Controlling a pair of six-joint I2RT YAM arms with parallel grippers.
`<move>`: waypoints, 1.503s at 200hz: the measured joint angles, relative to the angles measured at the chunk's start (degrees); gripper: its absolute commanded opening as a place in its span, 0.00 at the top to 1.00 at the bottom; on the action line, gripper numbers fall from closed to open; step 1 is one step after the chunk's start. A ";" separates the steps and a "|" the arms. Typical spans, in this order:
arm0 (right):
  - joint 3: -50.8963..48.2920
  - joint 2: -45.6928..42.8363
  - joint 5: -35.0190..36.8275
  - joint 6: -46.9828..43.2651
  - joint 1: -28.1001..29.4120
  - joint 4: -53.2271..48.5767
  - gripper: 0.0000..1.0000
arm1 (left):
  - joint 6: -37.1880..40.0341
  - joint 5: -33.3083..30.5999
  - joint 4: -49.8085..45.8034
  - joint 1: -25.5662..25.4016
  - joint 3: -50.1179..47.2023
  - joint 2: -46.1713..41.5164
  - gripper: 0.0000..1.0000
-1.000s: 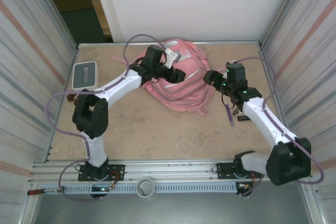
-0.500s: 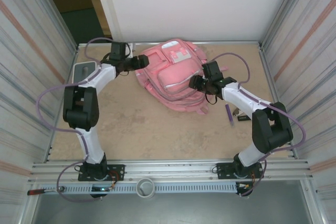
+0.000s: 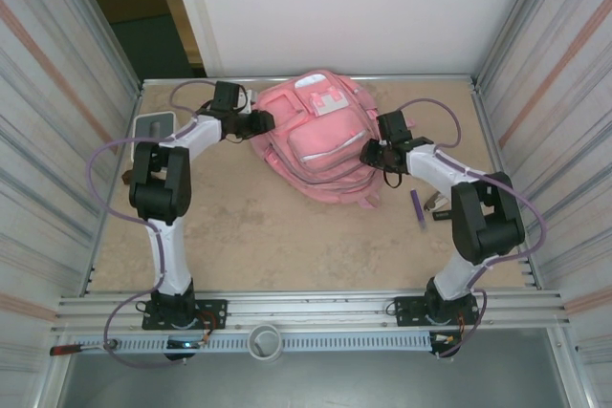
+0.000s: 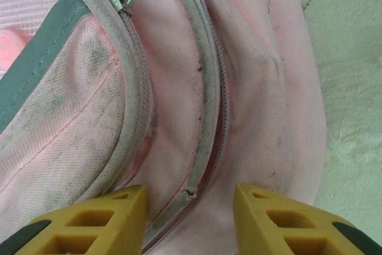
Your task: Pack books, pencil case, and school supplies into a backpack
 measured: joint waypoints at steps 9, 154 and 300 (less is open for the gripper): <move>1.14 1.20 0.17 -0.52 -0.24 -0.52 0.62 | -0.07 0.42 1.66 0.00 -1.27 -0.11 0.77; 59.25 38.97 -4.48 -6.43 -0.57 -14.01 0.51 | -8.57 -2.54 16.15 -13.42 -36.74 -22.62 0.87; 6.27 -4.57 1.16 -12.52 7.50 -9.53 0.30 | -0.02 -14.08 9.99 -12.31 -40.46 -42.42 0.38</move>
